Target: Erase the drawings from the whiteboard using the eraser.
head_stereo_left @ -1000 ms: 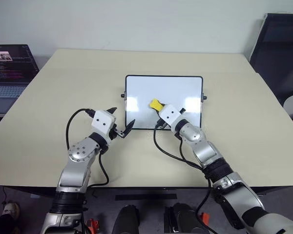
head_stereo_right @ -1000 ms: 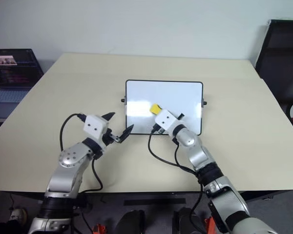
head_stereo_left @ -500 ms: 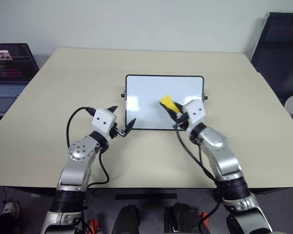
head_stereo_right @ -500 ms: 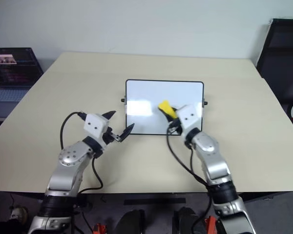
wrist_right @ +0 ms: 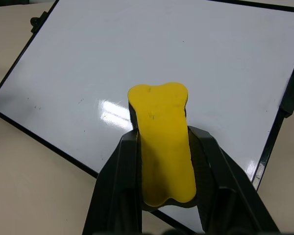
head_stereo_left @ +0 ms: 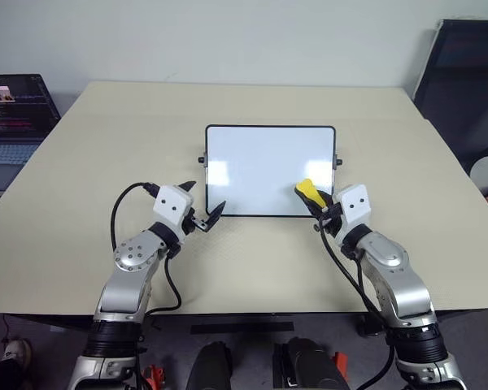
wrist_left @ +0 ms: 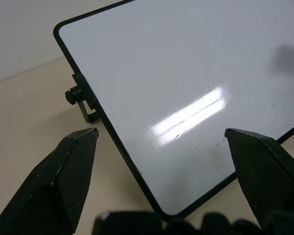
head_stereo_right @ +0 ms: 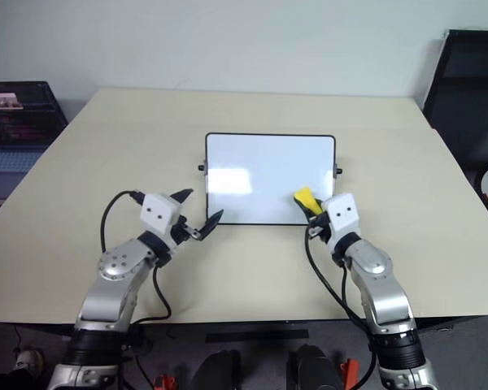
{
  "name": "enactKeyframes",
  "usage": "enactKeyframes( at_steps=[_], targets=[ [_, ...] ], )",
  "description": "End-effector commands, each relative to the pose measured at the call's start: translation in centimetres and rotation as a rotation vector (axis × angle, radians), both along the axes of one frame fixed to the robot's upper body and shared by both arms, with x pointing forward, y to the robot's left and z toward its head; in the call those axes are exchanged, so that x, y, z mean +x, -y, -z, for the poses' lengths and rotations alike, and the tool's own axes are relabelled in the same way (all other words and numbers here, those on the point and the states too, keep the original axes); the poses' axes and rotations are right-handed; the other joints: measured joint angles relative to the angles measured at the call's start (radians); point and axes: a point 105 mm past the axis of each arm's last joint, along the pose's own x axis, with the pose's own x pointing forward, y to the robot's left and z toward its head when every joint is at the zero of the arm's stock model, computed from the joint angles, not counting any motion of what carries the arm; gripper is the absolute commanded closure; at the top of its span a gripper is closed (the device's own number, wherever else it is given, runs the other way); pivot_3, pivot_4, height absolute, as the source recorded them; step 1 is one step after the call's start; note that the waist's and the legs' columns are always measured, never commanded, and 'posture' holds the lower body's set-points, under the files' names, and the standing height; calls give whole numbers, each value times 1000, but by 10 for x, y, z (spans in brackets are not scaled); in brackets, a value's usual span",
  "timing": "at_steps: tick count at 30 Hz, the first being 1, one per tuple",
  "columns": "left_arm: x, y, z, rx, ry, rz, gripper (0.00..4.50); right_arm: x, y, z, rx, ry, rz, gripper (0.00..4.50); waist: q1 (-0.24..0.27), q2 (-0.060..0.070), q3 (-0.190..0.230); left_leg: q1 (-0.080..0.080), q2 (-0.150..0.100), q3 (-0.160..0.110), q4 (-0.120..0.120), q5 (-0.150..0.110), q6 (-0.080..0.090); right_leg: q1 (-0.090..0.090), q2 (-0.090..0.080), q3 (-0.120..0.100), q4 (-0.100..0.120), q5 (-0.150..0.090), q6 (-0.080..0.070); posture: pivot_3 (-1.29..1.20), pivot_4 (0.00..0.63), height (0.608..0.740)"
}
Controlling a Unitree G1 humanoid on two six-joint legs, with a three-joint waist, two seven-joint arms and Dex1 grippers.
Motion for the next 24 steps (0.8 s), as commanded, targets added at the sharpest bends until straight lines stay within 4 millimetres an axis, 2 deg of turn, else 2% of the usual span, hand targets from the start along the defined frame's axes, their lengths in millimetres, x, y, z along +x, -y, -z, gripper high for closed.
enactKeyframes(
  at_steps=[1,3,4,7,11,15,18,24],
  targets=[
    [2,12,-18,4,61,71,0,2,23,-24,-49,98,94,3509,3,0,0,0,0,0,0,0,0,0,0,0,0,0,0,0,150,740],
    [1,21,-22,-8,65,131,0,3,39,-26,-62,94,170,3509,6,0,0,0,-1,1,0,0,0,0,0,0,0,0,1,0,150,740],
    [-4,37,-26,-39,59,232,0,3,57,-25,-77,72,247,3509,7,0,0,0,-1,1,0,0,0,0,0,-1,0,1,1,0,150,740],
    [-18,67,-31,-105,27,444,0,-2,89,-20,-104,8,384,3509,11,0,0,-1,-1,1,0,0,0,0,-1,-1,-1,0,1,0,150,740],
    [-34,92,-17,-83,-64,654,0,-5,111,-6,-96,-104,477,3509,4,0,0,0,-1,2,0,0,0,0,0,-1,-2,0,1,0,150,740],
    [-37,105,-5,-12,-93,749,0,-5,118,3,-125,-149,494,3509,-6,0,0,1,-1,2,0,0,0,0,1,0,1,0,1,0,150,740],
    [-36,110,-4,-10,-92,782,0,-4,121,7,-119,-172,504,3509,-8,0,0,1,-1,1,0,0,0,0,2,0,1,0,1,0,150,740],
    [-30,106,0,62,-74,764,0,1,120,15,-94,-221,497,3509,-9,0,0,1,-1,2,0,0,0,0,1,0,0,0,1,0,150,740]
  ],
)
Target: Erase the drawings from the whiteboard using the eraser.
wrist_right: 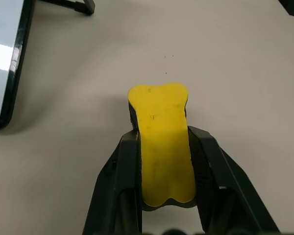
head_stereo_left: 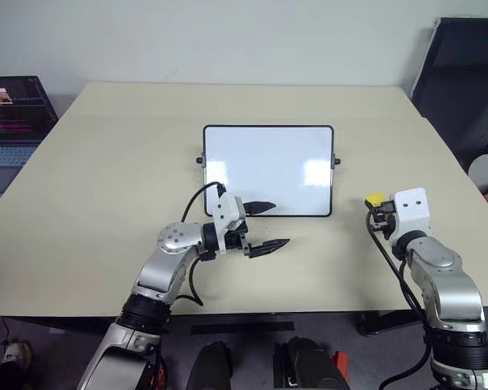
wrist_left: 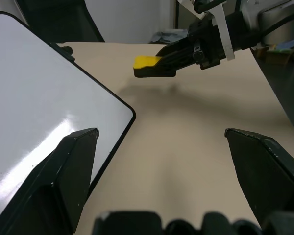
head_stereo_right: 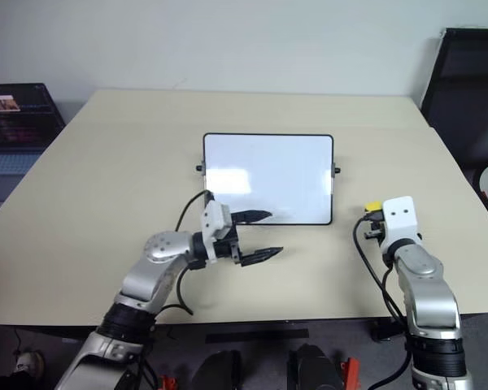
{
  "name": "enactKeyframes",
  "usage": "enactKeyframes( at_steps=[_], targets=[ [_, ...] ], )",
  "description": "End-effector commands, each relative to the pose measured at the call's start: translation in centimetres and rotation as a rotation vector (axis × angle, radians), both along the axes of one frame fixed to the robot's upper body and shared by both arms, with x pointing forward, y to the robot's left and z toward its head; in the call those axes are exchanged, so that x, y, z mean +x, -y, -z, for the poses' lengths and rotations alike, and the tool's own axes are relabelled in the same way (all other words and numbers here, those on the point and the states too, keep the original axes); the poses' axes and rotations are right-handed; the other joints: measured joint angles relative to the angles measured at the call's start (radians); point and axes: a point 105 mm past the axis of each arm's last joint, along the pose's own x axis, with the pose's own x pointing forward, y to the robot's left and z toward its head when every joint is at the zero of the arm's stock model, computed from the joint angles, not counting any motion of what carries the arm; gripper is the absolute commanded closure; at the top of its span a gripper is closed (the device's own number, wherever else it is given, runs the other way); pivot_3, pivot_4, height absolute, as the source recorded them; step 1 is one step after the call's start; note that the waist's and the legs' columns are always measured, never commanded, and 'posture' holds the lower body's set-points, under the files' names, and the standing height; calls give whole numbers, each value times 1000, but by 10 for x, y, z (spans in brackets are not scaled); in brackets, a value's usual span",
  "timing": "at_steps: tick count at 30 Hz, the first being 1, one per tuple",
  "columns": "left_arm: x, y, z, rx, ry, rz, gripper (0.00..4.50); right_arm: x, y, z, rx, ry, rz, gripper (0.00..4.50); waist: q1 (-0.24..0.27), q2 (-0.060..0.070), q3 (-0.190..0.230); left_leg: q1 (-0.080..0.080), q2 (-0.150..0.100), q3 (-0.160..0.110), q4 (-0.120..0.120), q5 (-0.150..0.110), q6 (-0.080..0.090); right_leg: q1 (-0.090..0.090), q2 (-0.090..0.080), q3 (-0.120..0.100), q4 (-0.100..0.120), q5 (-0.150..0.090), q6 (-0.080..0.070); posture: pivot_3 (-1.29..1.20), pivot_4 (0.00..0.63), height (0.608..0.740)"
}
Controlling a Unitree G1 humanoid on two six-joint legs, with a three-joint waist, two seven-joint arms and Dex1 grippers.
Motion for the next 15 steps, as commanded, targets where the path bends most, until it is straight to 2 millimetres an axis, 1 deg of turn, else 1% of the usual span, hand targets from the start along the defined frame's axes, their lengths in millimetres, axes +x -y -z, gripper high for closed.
enactKeyframes(
  at_steps=[1,4,9,15],
  targets=[
    [0,1,-7,27,66,20,0,6,2,-4,27,13,7,3509,0,0,0,0,0,0,0,0,0,0,0,0,0,0,0,0,150,740],
    [0,0,-11,16,68,17,0,13,6,-1,47,9,15,3509,-1,0,0,0,0,0,0,0,0,0,0,0,0,0,0,0,150,740],
    [0,3,-14,12,78,8,0,27,10,-5,47,22,13,3509,-2,0,0,0,0,0,0,0,0,0,0,0,0,0,0,0,150,740],
    [-1,2,-16,13,78,-4,0,30,13,-4,45,23,23,3509,-2,0,0,0,0,0,0,0,0,0,0,0,0,0,0,0,150,740]
  ],
)
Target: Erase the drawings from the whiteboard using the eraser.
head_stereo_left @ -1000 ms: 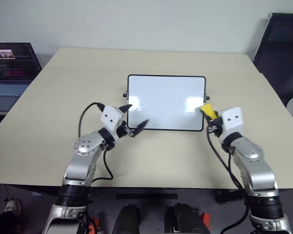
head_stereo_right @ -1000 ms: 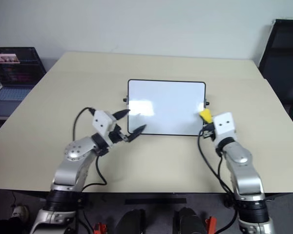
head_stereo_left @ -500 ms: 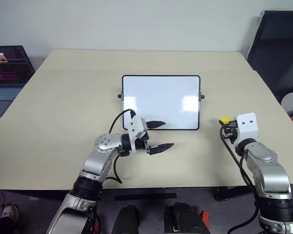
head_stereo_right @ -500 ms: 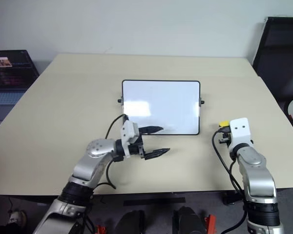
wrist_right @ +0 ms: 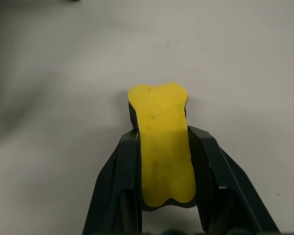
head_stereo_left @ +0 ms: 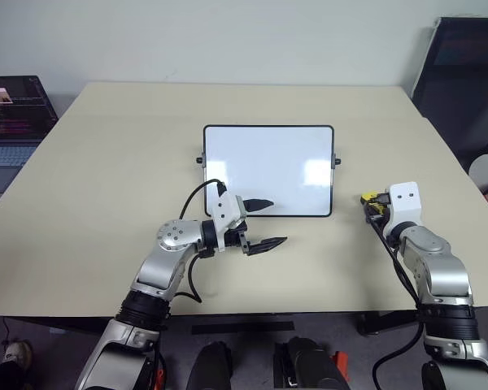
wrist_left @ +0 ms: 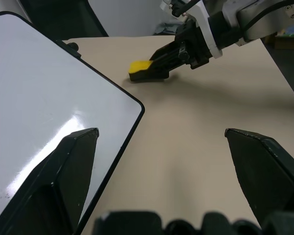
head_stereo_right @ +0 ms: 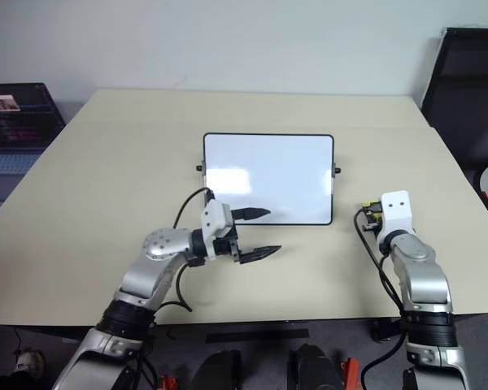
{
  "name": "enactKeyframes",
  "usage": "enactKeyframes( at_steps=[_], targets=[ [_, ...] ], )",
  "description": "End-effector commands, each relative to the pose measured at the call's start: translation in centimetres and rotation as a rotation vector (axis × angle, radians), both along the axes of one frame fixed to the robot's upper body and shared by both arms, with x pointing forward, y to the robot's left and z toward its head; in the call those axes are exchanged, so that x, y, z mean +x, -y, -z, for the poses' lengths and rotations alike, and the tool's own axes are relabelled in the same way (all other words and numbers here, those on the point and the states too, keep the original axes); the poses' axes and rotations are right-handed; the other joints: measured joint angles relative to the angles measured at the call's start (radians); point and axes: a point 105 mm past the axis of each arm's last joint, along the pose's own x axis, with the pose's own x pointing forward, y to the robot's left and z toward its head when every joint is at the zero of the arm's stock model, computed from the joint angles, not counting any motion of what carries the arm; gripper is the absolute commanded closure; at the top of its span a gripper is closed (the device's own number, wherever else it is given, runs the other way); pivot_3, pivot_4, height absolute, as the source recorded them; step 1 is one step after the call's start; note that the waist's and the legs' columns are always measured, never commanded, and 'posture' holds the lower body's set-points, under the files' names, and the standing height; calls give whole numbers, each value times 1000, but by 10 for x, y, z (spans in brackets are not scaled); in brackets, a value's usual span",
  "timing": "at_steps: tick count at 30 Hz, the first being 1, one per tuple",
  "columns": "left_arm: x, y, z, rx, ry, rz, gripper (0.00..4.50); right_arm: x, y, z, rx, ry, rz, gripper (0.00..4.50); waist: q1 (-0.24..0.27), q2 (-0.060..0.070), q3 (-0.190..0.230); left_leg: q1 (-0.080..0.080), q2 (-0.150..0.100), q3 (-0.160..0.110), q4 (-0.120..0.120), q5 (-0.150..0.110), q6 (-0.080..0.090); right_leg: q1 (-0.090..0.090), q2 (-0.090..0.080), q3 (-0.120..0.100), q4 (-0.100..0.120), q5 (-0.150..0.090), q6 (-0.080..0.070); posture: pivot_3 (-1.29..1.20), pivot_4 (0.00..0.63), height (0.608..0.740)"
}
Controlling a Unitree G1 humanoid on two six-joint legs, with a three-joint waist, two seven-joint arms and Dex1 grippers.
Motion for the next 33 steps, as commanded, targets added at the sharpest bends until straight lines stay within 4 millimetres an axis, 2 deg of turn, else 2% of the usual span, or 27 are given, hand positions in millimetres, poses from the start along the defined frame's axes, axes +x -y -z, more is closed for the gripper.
enactKeyframes(
  at_steps=[1,20,22,26,30,31,33],
  targets=[
    [-3,2,-14,-9,57,6,0,2,7,-15,-9,54,20,3509,0,0,0,0,0,0,0,0,0,0,0,0,0,0,0,0,150,740],
    [-3,5,-17,-7,47,20,0,-6,11,-8,27,25,63,3509,0,0,0,0,0,0,0,0,0,0,0,0,1,0,0,0,150,740],
    [-3,4,-17,-6,48,19,0,-6,10,-8,38,26,60,2799,0,0,0,0,0,0,0,0,0,0,0,0,1,0,0,0,150,740],
    [-3,3,-17,-5,50,16,0,-5,10,-9,38,30,64,1673,0,0,0,0,0,0,0,0,0,0,0,0,1,0,0,0,150,740],
    [-2,3,-17,-5,49,15,0,-5,12,-10,27,33,74,243,0,0,0,0,0,0,0,0,0,0,0,0,1,0,0,0,150,740],
    [-3,3,-16,-5,49,15,0,-5,13,-11,26,35,76,12,0,0,0,0,0,0,0,0,0,0,0,0,1,0,0,0,150,740],
    [-3,3,-16,-5,47,14,0,-6,13,-11,25,38,78,12,0,0,0,0,0,0,0,0,0,0,0,0,1,0,0,0,150,740]
  ],
)
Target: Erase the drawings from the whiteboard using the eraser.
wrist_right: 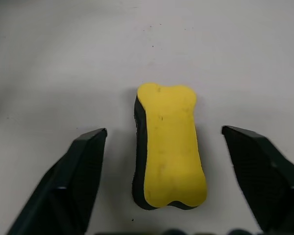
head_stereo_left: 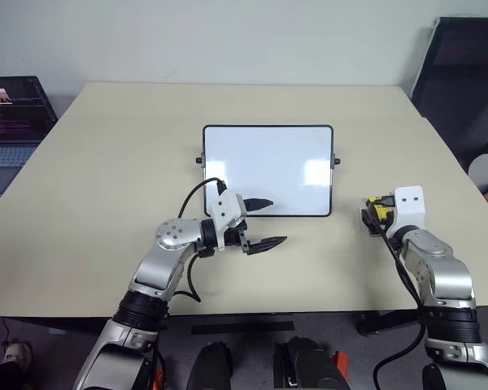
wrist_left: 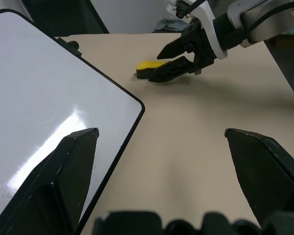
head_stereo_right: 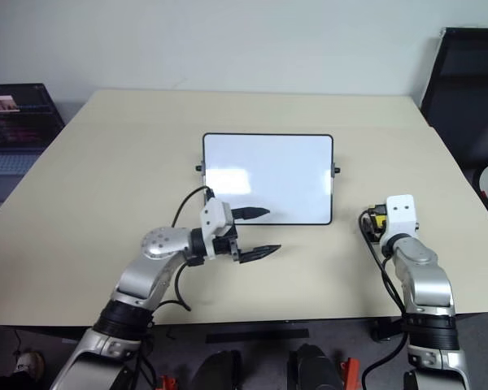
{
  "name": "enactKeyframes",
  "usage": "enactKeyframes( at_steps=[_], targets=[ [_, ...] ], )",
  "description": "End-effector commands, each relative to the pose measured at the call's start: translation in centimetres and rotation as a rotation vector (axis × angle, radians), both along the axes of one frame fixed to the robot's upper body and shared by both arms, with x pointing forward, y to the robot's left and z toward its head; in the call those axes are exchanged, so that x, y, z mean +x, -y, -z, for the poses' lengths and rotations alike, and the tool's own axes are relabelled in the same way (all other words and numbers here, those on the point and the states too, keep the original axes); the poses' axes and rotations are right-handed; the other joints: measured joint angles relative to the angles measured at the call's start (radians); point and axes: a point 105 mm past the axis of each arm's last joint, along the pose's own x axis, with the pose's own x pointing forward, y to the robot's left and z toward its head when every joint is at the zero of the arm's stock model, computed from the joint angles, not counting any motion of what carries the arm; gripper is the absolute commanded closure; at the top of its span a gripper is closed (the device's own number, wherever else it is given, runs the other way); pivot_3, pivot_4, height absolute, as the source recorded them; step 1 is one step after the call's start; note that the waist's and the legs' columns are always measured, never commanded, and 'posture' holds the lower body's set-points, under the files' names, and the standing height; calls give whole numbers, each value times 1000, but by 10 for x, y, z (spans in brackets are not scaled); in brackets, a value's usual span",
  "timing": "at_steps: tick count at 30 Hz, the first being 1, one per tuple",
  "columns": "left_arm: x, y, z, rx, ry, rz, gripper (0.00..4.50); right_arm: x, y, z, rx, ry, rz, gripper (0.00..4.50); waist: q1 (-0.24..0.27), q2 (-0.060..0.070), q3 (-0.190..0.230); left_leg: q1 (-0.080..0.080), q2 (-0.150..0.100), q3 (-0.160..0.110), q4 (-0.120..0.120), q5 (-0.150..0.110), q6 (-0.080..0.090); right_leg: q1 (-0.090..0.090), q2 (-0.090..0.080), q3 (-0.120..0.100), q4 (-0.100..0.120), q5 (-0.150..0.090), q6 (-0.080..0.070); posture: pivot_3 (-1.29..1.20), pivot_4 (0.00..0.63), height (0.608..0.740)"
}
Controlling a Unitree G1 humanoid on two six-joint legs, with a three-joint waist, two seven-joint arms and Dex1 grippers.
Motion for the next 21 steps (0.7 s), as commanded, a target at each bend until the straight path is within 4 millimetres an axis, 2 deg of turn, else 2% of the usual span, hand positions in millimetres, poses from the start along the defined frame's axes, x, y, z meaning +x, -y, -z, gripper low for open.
enactKeyframes(
  at_steps=[1,4,6,10,12,15,19,21],
  targets=[
    [-2,3,-14,-15,60,25,0,-1,7,-18,-10,67,28,12,0,0,0,0,0,0,0,0,0,0,0,0,0,0,0,0,150,740],
    [1,-5,-14,-9,71,-18,0,-3,12,-32,-27,135,61,12,0,0,0,0,0,0,0,0,0,0,0,0,0,0,0,0,150,740],
    [11,-24,-16,-14,93,-128,0,-8,14,-42,-41,187,77,12,0,0,0,0,0,0,0,0,0,0,0,0,0,0,0,0,150,740],
    [32,-78,-25,-81,121,-446,0,-21,16,-53,-83,269,106,12,-3,0,0,0,1,-1,0,0,0,0,0,1,0,0,0,0,150,740],
    [37,-113,-25,-137,113,-639,0,-29,15,-53,-97,303,116,12,-3,0,0,0,1,-2,0,0,0,0,0,1,0,0,0,0,150,740],
    [32,-166,-21,-166,148,-908,0,-43,11,-49,-88,358,126,12,-4,0,0,0,2,-1,0,0,0,0,-1,1,0,0,0,0,150,740],
    [16,-216,-9,-206,144,-1181,0,-60,17,-32,-136,374,171,12,-1,0,0,0,2,-1,0,0,0,0,-2,1,0,0,0,0,150,740],
    [9,-230,-2,-218,133,-1270,0,-68,21,-25,-156,377,202,12,1,0,0,0,3,-1,0,0,0,1,-4,1,0,0,0,0,150,740]
  ],
)
